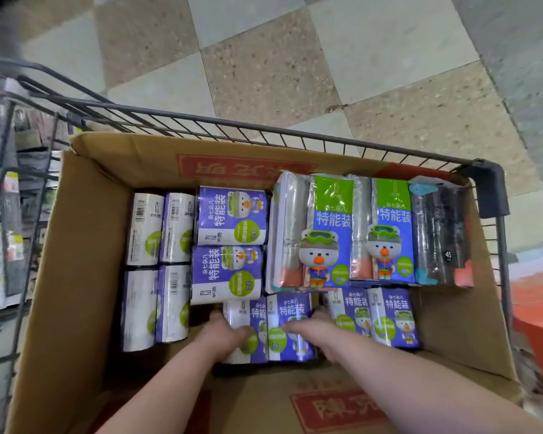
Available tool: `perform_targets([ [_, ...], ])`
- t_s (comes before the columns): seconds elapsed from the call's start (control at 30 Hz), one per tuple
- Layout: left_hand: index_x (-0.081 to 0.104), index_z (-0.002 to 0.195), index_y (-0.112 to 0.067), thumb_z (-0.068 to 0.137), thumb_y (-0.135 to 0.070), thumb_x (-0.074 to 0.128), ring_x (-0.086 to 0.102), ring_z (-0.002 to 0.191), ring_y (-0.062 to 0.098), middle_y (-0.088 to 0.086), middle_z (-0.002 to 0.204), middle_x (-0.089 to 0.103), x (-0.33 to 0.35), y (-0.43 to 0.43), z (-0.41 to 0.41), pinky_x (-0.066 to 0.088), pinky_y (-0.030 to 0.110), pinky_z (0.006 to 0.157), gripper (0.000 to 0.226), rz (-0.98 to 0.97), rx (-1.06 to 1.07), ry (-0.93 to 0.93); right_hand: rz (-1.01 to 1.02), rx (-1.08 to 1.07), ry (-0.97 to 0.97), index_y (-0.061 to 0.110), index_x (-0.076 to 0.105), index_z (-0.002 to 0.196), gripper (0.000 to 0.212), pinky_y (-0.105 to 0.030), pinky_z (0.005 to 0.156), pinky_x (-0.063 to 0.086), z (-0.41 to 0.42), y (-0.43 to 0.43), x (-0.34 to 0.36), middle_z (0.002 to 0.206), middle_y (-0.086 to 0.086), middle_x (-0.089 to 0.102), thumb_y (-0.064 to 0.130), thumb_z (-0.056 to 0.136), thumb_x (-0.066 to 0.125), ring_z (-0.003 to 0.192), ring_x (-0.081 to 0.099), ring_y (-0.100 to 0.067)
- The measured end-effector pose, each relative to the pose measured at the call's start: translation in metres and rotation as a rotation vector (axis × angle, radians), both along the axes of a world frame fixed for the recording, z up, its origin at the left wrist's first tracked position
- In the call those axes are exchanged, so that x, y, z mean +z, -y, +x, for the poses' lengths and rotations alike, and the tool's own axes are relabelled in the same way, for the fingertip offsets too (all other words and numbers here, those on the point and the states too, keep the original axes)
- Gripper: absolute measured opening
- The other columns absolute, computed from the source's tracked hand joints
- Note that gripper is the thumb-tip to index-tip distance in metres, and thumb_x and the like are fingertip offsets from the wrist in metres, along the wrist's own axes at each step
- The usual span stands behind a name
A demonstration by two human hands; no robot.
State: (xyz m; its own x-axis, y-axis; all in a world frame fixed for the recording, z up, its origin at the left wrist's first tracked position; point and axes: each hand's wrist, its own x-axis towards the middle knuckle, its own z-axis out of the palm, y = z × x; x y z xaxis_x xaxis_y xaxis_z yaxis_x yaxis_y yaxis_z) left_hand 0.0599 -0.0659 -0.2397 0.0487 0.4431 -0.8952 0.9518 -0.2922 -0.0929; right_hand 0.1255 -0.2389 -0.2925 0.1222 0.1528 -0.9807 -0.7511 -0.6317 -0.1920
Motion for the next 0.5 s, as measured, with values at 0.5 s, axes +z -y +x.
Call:
perform_targets([
  [0.5,0.065,0.098,-0.013,0.087,-0.041,0.064,0.062,0.055,0.015,0.004,0.076,0.068,0.075,0.017,-0.011,0.047,0.022,0.048,0.031,-0.339,0.243,0.263,0.007,-0.137,0.257,0.014,0.067,0.105,0.029,-0.024,0.085,0.033,-0.011,0.046,0.109,0.103,0.0,0.06,0.037,0.087,0.066,0.098,0.05,-0.015],
])
